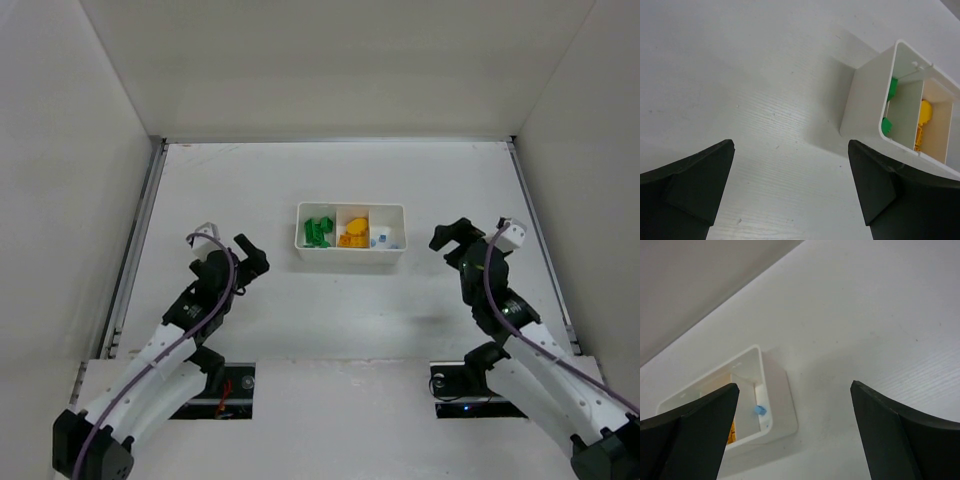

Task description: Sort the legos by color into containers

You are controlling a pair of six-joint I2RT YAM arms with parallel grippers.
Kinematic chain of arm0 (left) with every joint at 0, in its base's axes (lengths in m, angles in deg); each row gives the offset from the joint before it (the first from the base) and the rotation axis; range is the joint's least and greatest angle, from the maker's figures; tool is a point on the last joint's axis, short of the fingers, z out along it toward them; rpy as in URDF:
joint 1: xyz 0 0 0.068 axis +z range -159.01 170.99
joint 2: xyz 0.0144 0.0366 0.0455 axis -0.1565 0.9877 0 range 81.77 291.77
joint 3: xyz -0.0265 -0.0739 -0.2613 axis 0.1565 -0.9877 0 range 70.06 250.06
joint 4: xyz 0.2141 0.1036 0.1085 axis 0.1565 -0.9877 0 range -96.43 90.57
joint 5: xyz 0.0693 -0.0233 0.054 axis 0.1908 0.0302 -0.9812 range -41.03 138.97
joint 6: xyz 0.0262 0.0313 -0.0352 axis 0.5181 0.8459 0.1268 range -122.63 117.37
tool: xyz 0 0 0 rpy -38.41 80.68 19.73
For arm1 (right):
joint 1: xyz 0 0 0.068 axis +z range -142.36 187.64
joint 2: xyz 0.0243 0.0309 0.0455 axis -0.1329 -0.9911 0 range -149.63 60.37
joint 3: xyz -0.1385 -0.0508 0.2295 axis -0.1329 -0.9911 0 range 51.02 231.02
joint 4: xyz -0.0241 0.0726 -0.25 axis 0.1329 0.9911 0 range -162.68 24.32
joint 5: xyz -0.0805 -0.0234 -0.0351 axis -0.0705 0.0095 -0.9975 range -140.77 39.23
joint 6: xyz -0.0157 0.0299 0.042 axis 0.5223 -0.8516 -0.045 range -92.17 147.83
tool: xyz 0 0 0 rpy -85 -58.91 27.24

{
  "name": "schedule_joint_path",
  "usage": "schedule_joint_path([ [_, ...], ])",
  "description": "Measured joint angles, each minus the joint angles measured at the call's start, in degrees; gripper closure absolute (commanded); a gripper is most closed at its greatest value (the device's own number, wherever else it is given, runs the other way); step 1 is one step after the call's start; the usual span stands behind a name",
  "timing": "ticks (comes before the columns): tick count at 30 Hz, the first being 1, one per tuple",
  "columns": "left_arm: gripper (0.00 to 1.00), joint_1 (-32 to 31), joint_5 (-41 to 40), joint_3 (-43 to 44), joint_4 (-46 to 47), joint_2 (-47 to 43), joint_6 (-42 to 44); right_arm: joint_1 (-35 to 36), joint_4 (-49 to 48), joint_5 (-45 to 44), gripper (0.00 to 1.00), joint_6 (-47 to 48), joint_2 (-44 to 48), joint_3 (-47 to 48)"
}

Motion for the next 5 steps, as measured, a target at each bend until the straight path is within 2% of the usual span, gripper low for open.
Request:
schedule_joint_path([
  [5, 0.00, -1.57, 0.37, -0.52, 0.68, 0.63, -0.61, -0.33, 6.38, -0.96, 0.00, -1.01, 0.92, 0.22],
])
